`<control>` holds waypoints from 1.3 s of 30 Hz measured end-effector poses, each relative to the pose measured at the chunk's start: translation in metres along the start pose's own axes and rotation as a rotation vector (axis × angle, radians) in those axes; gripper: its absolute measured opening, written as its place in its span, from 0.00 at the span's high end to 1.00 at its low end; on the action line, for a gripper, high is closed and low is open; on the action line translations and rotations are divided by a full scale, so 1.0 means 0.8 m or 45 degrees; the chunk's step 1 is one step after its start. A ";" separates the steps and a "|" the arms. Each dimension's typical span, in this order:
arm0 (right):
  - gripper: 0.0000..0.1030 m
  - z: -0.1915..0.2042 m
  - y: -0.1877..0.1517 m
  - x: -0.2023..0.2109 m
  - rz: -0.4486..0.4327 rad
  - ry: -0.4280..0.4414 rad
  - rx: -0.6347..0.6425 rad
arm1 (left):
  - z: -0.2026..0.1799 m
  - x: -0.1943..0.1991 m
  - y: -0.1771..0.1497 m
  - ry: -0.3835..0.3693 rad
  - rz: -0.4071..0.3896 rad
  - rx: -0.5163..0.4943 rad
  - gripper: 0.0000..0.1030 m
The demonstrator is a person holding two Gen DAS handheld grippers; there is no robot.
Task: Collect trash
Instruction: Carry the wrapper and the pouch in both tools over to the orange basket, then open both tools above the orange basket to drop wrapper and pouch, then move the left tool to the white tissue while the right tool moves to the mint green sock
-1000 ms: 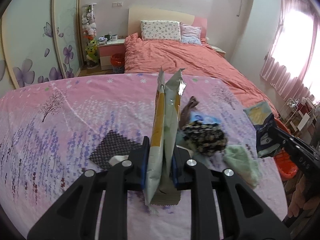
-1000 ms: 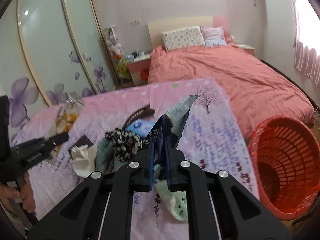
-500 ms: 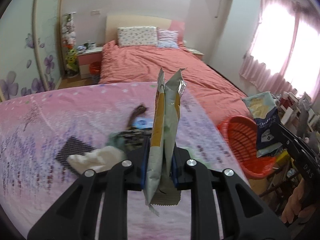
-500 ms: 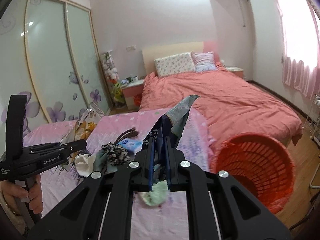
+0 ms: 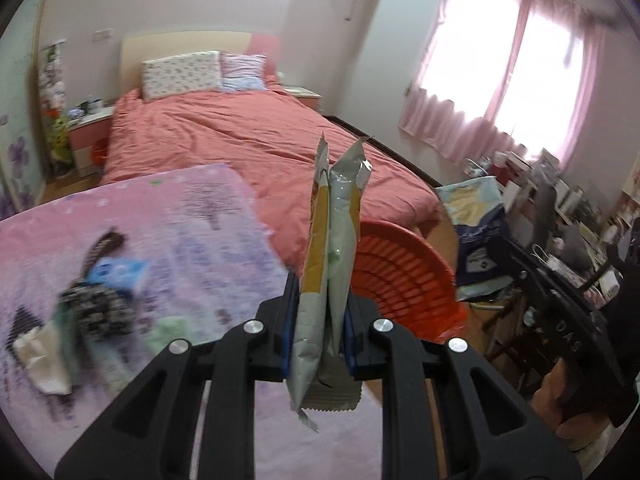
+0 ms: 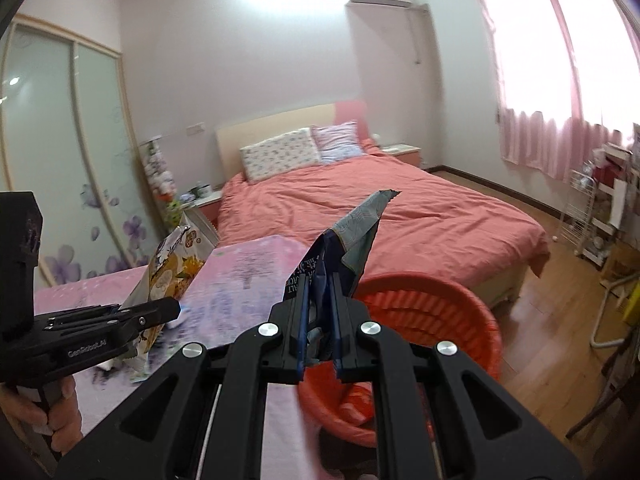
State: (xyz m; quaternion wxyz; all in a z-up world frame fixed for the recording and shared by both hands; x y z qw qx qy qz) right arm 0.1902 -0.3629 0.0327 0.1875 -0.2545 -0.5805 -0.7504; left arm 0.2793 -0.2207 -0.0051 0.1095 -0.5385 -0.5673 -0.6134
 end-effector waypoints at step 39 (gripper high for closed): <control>0.48 0.079 -0.088 -0.101 0.333 0.108 0.079 | 0.208 0.029 -0.112 0.445 0.039 0.245 0.33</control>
Point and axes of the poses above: each gripper's, at about its wrist camera, not at the fingertips, and x roughly against the way its jaws point, z to its left, y to its top, the point moved 7 cm from there along -x, roughly the way its jaws point, and after that the axes turned 13 degrees about z, right-handed, at the moved point
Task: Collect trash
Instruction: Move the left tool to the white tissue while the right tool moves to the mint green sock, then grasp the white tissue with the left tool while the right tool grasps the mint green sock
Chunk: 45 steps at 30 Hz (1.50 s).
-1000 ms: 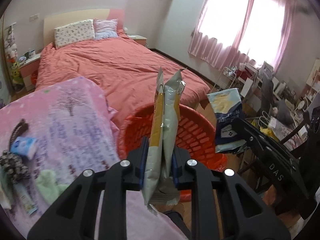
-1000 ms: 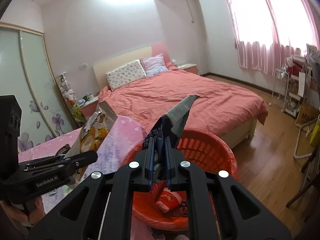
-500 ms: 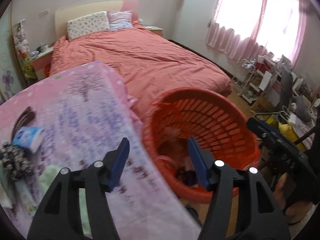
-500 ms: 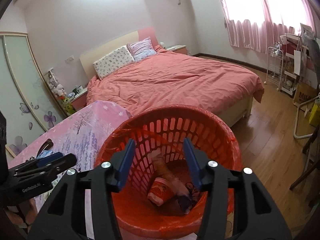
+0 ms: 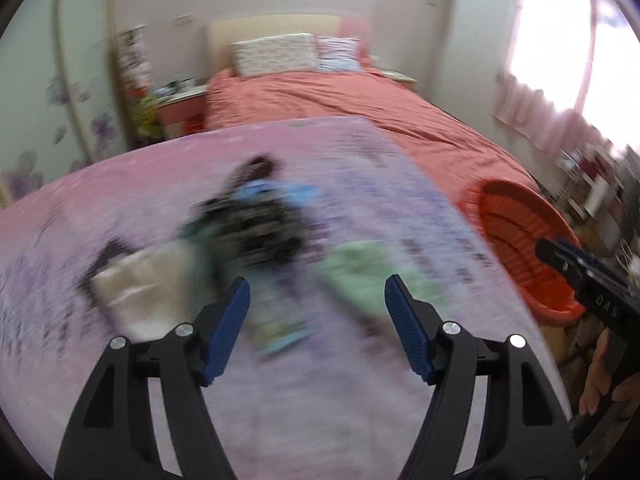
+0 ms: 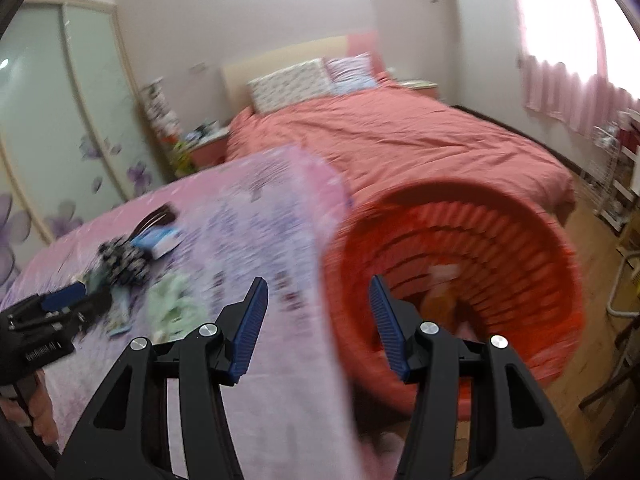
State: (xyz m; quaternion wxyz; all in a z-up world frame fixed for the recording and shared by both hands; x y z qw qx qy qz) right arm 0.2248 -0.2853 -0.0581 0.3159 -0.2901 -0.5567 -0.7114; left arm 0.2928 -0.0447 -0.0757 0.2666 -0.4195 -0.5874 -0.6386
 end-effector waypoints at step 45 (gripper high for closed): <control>0.72 0.143 -0.011 -0.100 0.257 -0.093 0.203 | 0.173 -0.061 -0.012 0.181 0.115 0.306 0.52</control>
Point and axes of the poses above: each gripper's, at about its wrist camera, not at the fingertips, and x roughly against the way its jaws point, z to its left, y to its top, the point moved 7 cm from there along -x, roughly the way its jaws point, and after that the axes turned 13 degrees about z, right-handed, at the moved point
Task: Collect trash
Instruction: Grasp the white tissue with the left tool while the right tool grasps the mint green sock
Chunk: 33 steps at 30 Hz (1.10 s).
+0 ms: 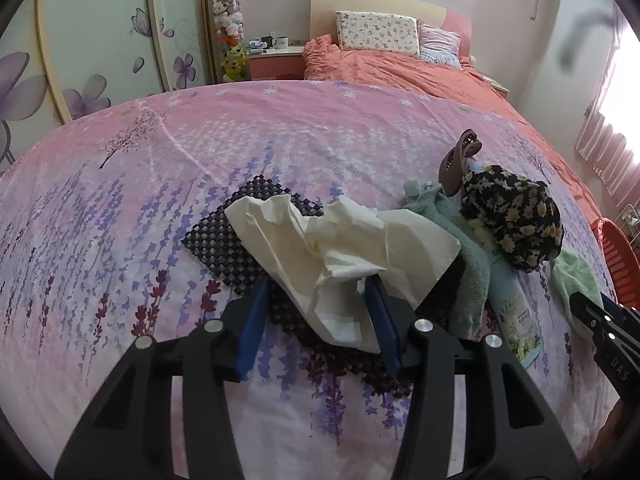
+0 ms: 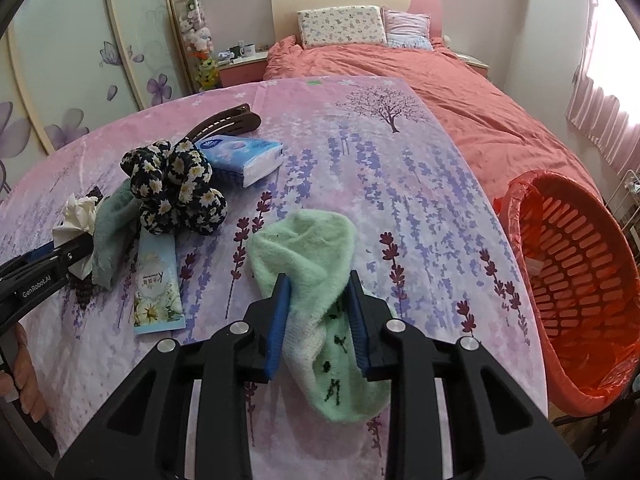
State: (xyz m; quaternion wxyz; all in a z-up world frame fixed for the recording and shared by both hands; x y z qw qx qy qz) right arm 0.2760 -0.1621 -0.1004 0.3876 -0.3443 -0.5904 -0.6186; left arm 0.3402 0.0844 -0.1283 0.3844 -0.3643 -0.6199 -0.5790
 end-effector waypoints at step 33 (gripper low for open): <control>0.95 -0.007 -0.004 0.041 -0.123 0.194 -0.034 | -0.002 0.045 0.006 -0.040 -0.154 -0.115 0.93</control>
Point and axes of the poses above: each gripper's, at about its wrist camera, not at the fingertips, and x roughly against the way its jaws point, z to its left, y to its top, the point moved 7 cm from there along -x, roughly the way its jaws point, and after that the axes turned 13 degrees about z, right-handed, at the moved point
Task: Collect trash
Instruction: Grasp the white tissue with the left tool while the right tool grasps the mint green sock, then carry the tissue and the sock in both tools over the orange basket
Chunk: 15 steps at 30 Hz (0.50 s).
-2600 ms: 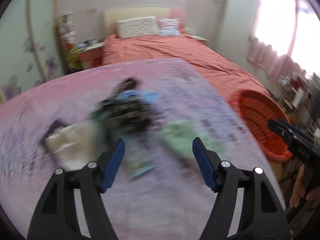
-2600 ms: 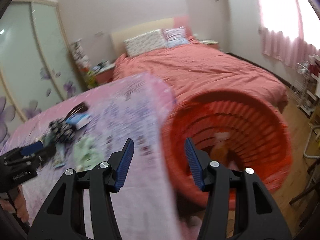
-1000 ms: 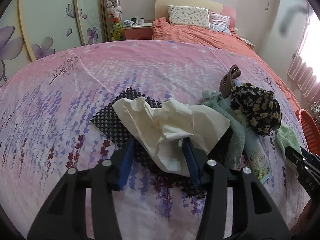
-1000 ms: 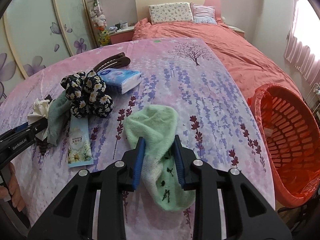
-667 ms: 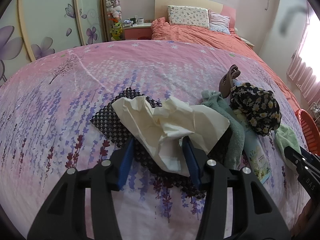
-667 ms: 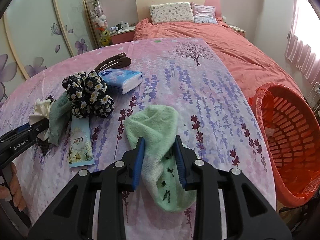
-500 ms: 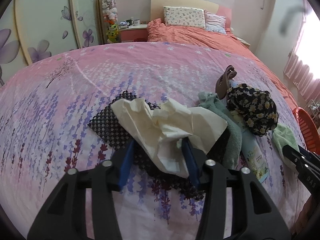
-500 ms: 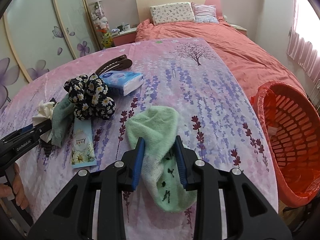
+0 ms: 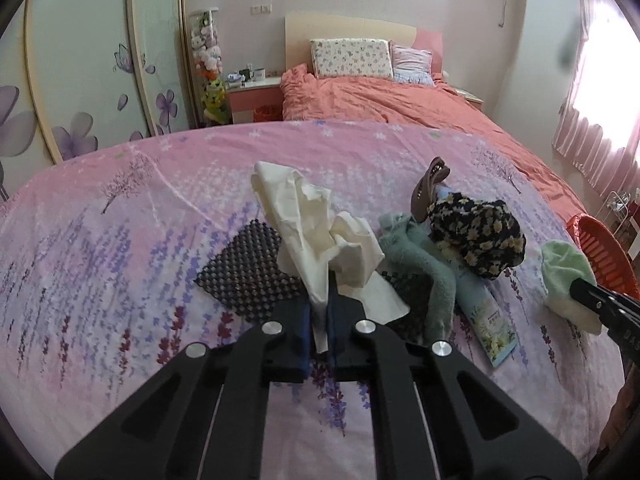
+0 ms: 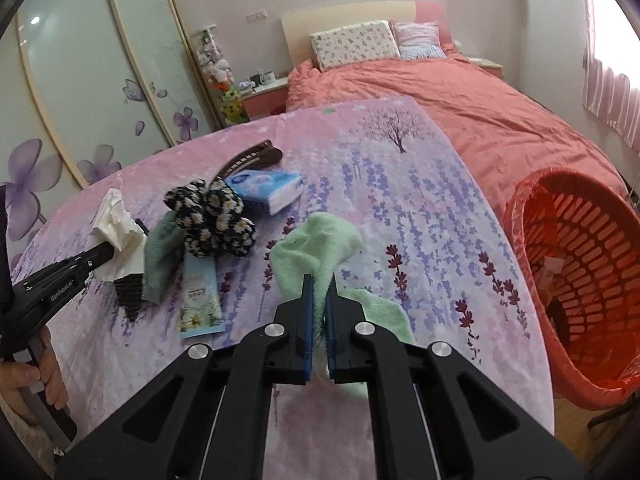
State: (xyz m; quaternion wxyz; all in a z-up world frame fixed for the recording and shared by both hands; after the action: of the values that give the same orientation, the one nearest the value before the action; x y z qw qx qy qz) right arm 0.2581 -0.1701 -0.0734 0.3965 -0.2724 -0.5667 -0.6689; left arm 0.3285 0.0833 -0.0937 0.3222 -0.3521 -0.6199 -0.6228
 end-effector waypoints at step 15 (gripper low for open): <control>0.95 -0.019 0.018 0.096 -0.202 0.026 -0.009 | -0.057 0.110 0.021 -0.118 -0.175 -0.051 0.93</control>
State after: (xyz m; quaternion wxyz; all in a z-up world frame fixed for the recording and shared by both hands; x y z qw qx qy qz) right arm 0.2298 -0.2025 -0.0063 0.3471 -0.2212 -0.5799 -0.7031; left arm 0.2924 0.0409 -0.0100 0.2428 -0.3436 -0.6443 -0.6387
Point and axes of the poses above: each gripper's, at about its wrist camera, not at the fingertips, and x roughly against the way its jaws point, z to its left, y to its top, the point moved 7 cm from there along -x, roughly the way its jaws point, and after that the axes turned 13 degrees about z, right-handed, at the moved point
